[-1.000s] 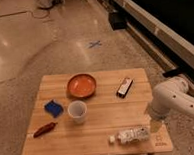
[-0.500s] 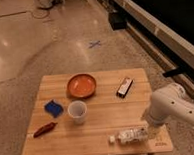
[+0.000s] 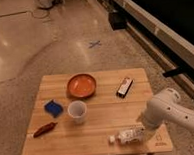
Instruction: Place the bottle in the ceramic bowl
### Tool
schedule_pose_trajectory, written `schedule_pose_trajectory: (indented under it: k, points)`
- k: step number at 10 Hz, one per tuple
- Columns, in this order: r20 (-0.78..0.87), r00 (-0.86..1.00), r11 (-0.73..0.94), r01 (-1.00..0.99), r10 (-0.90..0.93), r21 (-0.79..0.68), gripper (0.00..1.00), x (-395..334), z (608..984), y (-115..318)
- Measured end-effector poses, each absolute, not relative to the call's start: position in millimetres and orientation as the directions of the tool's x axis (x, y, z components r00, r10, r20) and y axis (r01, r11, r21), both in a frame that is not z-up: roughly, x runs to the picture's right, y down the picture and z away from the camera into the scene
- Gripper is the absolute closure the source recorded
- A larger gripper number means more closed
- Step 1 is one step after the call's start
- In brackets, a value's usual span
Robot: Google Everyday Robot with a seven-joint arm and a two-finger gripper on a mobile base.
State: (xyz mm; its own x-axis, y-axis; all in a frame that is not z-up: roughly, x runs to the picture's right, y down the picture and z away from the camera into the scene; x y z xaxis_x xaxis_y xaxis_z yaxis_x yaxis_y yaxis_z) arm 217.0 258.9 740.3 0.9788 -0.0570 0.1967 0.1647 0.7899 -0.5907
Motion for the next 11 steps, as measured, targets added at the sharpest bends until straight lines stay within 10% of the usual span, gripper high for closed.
schedule_pose_trajectory:
  k: [4, 11]
  points:
    - [0.193, 0.976, 0.771, 0.199, -0.100, -0.605, 0.40, 216.8, 749.9, 272.5]
    - [0.170, 0.982, 0.754, 0.172, -0.080, -0.635, 1.00, 210.6, 745.7, 261.4]
